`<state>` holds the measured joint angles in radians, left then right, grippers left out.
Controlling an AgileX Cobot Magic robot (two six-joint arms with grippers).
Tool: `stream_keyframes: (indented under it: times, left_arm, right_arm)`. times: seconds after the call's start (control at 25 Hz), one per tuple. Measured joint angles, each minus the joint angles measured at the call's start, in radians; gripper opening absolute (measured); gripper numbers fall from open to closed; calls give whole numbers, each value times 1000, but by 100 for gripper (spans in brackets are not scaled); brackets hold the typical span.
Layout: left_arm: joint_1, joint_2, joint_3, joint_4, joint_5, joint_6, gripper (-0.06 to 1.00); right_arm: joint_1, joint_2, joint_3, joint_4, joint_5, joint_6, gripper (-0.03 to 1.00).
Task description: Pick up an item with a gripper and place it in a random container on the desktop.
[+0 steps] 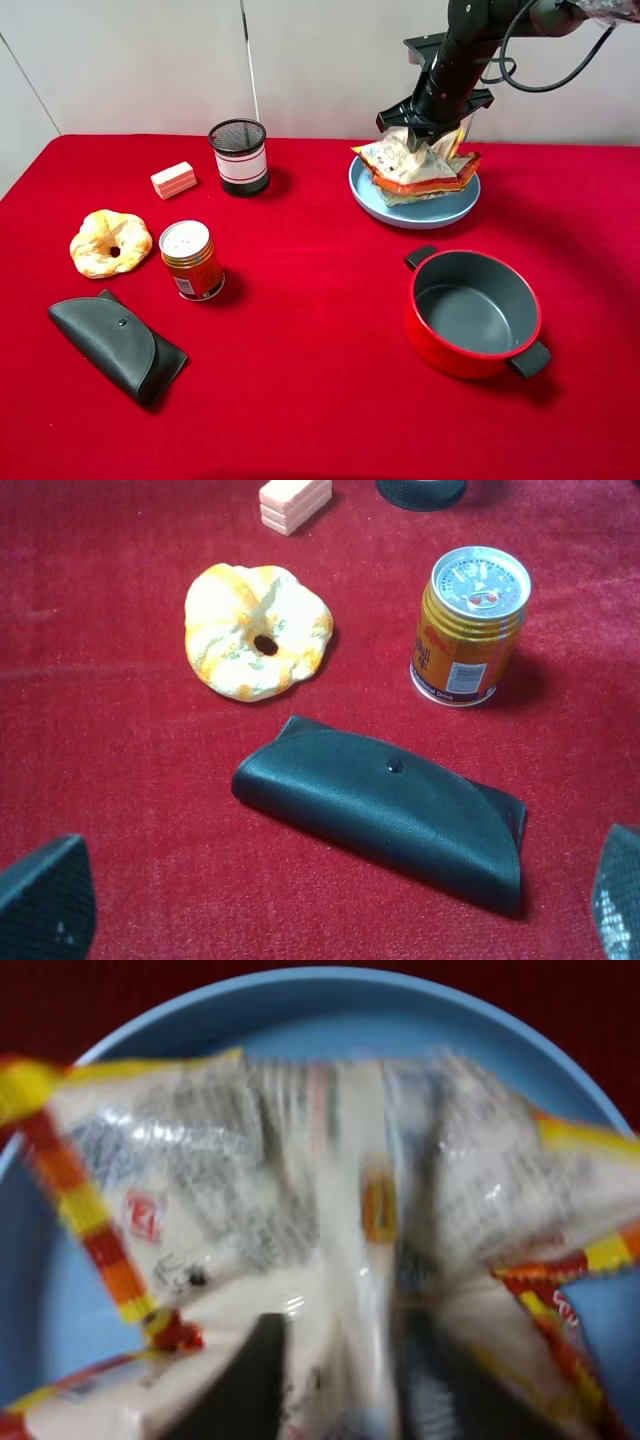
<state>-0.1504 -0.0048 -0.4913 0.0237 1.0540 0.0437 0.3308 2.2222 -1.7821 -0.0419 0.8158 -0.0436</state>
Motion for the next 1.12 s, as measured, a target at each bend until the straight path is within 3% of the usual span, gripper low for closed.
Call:
stream_keyframes:
  times: [0.12, 0.24, 0.72, 1.12]
  left_arm:
    - [0, 0, 0, 0, 0, 0, 100]
    - [0, 0, 0, 0, 0, 0, 100]
    - [0, 0, 0, 0, 0, 0, 100]
    - [0, 0, 0, 0, 0, 0, 100]
  right_arm:
    - [0, 0, 0, 8, 1, 11, 53]
    - [0, 0, 0, 3, 3, 15, 66]
    - [0, -35, -9, 3, 25, 18, 69]
    - [0, -106, -46, 16, 159, 18, 69]
